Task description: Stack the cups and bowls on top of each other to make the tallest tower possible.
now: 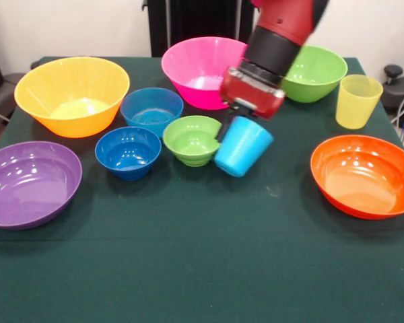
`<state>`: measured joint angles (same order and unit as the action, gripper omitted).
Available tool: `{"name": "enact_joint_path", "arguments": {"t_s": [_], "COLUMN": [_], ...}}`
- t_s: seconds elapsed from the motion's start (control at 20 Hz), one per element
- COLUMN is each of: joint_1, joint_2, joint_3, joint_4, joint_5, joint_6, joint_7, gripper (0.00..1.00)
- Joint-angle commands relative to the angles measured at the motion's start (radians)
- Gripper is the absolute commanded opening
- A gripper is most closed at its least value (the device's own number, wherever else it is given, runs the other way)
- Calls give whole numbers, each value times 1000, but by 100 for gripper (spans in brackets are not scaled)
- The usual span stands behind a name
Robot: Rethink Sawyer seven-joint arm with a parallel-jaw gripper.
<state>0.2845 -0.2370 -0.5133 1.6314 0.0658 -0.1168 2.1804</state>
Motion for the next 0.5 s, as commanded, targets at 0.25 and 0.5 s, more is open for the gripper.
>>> {"name": "enact_joint_path", "arguments": {"t_s": [0.25, 0.5], "joint_1": [-369, -544], "joint_2": [-148, -147], "joint_3": [413, 563], "joint_4": [135, 136], "joint_5": [-213, -244], "joint_6": [156, 184], "joint_7": [-28, -21], "gripper": [0, 0]}}
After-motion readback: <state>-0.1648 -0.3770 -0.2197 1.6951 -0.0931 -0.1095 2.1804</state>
